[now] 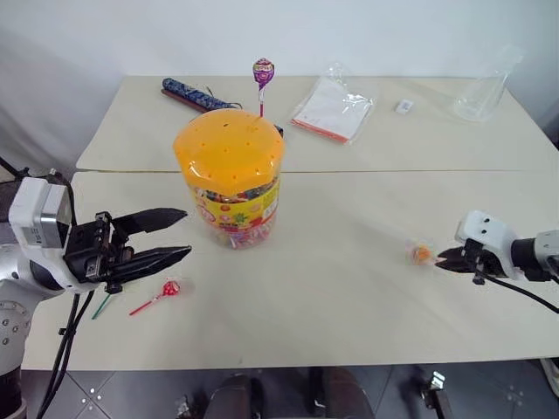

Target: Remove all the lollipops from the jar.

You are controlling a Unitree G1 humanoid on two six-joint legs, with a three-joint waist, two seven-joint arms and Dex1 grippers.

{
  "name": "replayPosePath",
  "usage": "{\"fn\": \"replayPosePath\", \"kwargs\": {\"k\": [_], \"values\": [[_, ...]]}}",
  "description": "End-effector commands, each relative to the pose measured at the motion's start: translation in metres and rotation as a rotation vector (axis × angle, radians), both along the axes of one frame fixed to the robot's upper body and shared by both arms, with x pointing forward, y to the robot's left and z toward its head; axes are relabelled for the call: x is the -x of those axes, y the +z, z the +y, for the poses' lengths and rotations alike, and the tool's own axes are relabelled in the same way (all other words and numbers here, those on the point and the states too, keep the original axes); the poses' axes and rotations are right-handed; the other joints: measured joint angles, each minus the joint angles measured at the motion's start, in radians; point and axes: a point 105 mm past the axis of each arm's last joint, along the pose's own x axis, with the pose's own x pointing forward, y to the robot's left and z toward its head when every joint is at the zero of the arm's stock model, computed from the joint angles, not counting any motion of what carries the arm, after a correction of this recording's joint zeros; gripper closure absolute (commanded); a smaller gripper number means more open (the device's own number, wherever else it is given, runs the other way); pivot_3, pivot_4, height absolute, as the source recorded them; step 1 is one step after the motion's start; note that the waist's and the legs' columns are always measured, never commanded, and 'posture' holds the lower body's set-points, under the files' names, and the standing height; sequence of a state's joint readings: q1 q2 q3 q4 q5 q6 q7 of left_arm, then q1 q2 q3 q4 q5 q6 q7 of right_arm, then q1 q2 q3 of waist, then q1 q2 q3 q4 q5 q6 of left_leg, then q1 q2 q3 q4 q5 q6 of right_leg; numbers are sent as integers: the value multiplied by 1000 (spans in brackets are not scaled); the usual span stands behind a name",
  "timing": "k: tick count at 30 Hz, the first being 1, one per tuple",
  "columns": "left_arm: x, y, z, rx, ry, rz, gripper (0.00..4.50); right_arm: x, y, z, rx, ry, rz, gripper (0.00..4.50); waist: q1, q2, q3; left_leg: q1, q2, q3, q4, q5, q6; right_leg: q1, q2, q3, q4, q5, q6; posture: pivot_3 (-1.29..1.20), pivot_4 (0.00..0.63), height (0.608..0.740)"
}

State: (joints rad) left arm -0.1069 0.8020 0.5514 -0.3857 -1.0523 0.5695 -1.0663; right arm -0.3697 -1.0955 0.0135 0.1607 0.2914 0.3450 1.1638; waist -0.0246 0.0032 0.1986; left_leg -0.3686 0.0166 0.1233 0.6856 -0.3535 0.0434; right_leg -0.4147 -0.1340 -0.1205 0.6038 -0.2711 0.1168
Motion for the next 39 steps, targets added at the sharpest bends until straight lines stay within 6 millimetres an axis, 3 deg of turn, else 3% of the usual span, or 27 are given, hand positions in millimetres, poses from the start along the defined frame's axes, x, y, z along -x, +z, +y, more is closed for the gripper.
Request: {"fn": "replayPosePath", "kwargs": {"k": [1, 5, 8, 9, 14, 16, 24, 28, 31, 37, 39], "values": [[-1, 17, 20, 132, 108, -47, 1693, -5, 71, 48, -306, 175, -204, 2856, -7, 0, 0, 0, 0, 0, 0, 0, 0, 0, 1, 0, 0, 0, 0, 0, 150, 740], [-6, 21, 37, 233, 199, -51, 1693, -3, 105, 83, -471, 300, -251, 2856, -1, 1, 0, 0, 1, -2, 1, 0, 0, -1, 1, -2, 4, 0, 0, 0, 150, 740], [-12, 21, 54, 312, 289, -65, 1693, -19, 140, 141, -614, 398, -284, 2856, -1, -1, 0, -1, 1, -3, 3, 0, 0, 0, 0, -2, 4, 0, 0, 0, 150, 740], [-14, 21, 55, 327, 303, -69, 1693, -26, 151, 160, -658, 407, -289, 2856, -5, -1, 0, -2, 1, -3, 4, 0, 0, 0, 0, -2, 4, 0, 0, 0, 150, 740], [-14, 20, 49, 335, 296, -71, 1693, -47, 175, 217, -753, 419, -300, 2856, 1, -2, -1, -4, 1, -6, 6, -1, -1, -3, -1, -1, 10, 0, -1, 0, 150, 740], [-14, 20, 47, 338, 294, -71, 1693, -52, 180, 232, -778, 415, -303, 2856, -1, -2, -1, -5, 0, -7, 6, -2, -1, -4, -1, -1, 11, 0, -1, 0, 150, 740], [-12, 20, 40, 344, 284, -81, 1693, -64, 186, 259, -833, 370, -279, 2856, -8, -3, -2, -8, -2, -5, 6, -3, 2, -10, -1, -5, 16, 0, -1, 0, 150, 740], [-12, 22, 36, 348, 271, -91, 1693, -61, 190, 269, -863, 398, -283, 3779, -11, -3, -2, -8, 0, -3, 8, -3, 0, -10, 0, -4, 16, 0, -1, 0, 150, 740], [-13, 24, 36, 349, 267, -97, 1693, -61, 190, 269, -865, 401, -284, 4486, -12, -3, -2, -8, 0, -2, 8, -3, 0, -11, 1, -3, 16, 0, -1, 0, 150, 740], [-13, 28, 36, 358, 255, -109, 1693, -59, 196, 265, -908, 415, -324, 4486, -20, -3, -2, -8, 0, -1, 7, -3, 0, -12, 1, -2, 17, 0, -1, 0, 150, 740], [-11, 29, 31, 347, 224, -110, 1693, -48, 223, 249, -1078, 492, -432, 4486, -24, -3, -2, -8, 0, -1, 7, -3, 0, -12, 1, -2, 17, 0, -1, 0, 150, 740]]}}
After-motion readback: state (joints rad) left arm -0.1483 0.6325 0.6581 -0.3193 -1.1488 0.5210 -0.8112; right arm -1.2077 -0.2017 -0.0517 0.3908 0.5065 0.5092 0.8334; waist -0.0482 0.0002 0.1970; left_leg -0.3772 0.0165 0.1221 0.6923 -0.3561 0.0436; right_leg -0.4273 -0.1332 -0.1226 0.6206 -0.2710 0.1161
